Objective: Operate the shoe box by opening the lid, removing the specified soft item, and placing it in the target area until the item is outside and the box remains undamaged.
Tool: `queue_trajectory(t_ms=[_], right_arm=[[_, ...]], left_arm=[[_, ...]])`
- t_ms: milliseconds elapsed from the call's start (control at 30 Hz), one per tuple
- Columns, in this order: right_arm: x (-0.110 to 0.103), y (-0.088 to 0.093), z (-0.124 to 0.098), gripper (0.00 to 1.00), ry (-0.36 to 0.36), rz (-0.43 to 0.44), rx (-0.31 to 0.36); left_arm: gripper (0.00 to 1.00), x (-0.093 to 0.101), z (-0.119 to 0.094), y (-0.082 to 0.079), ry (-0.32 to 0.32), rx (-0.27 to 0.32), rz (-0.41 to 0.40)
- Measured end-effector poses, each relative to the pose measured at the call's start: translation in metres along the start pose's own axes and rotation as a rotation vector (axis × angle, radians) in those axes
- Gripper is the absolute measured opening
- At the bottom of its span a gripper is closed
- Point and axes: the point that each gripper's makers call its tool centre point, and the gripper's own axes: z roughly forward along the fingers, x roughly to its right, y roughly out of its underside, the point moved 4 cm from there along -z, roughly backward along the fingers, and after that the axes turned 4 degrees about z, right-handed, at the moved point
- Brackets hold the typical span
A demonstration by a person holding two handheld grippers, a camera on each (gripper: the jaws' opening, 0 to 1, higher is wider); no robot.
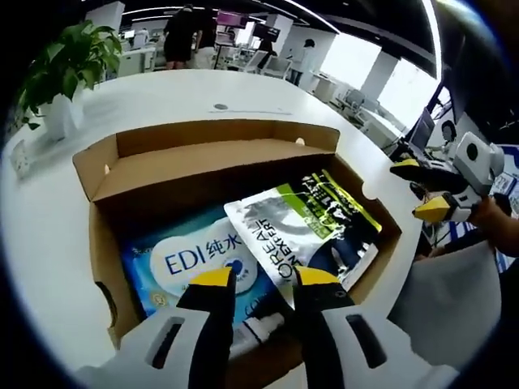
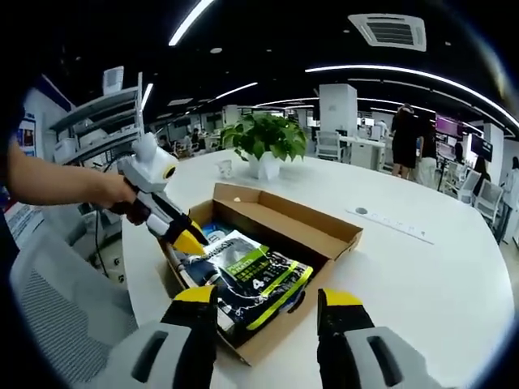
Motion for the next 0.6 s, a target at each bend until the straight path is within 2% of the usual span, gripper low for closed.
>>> queue_trajectory(t_ms=[267,533,600], right_arm=[[-0.005,0.002,0.000,0.46,-0.006,0.014,0.007],[-0.008,0.002,0.001,0.46,-0.006,0.019,0.011],[-0.009,0.002,0.002,0.46,-0.006,0.020,0.010]], left_arm=[[0.22,0.004,0.007,0.000,0.048,-0.005,-0.053],[0.13,0.009,0.012,0.000,0.124,0.014,-0.190],[0.12,0.009,0.013,0.001,0.126,0.017,-0.205]])
